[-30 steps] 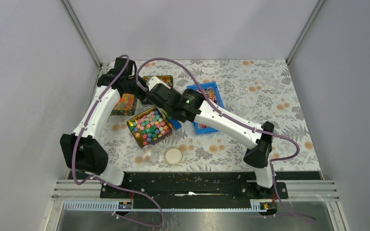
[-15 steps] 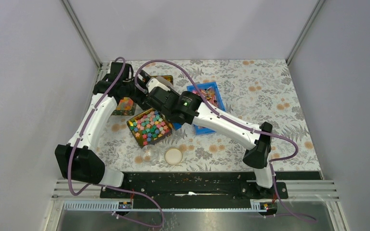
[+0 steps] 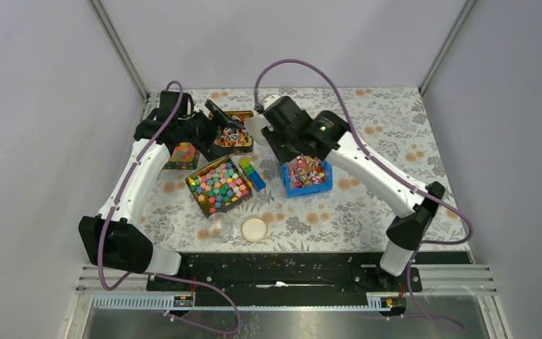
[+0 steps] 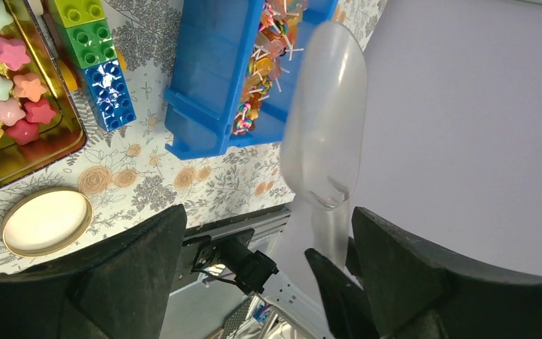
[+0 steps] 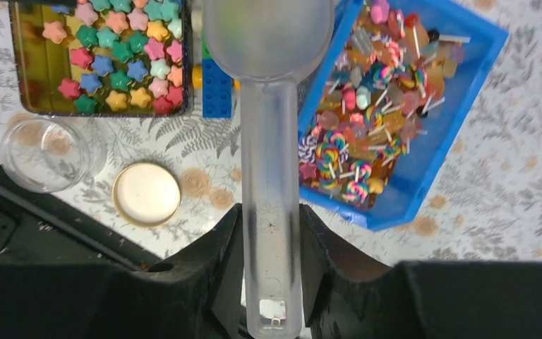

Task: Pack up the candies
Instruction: Adjust the spatula.

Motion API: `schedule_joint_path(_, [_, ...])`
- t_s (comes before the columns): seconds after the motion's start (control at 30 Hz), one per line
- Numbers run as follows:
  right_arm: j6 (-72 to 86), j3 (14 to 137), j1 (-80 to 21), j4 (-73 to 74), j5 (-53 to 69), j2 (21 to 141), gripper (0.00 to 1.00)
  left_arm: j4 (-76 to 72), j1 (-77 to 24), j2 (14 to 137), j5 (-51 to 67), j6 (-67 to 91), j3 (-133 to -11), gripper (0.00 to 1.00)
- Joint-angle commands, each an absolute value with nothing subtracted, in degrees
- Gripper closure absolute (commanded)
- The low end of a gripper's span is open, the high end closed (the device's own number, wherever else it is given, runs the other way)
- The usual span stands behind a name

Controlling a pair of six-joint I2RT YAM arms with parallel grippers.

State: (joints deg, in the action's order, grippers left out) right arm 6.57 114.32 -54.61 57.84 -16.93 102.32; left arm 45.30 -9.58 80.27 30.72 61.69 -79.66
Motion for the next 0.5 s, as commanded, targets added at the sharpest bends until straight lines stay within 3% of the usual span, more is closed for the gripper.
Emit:
schedule_joint_path(0.0, [10.67,109.91,-51.33,56.98,-4.99,95.54,1.0,42.51,-9.98,78.84,32.64,60.06,-80.67,0.13])
schedule_joint_path(0.23, [13.18,103.57,-49.89,56.21,-2.2,90.88,1.0,38.86,-15.54,82.02,32.86,60.9,-82.82,0.14])
schedule_joint_path(0.47, [17.07,100.81,-47.27,54.36,-1.05,86.62,1.0,38.84,-18.28,83.52,30.32,60.78,-80.67,0.24])
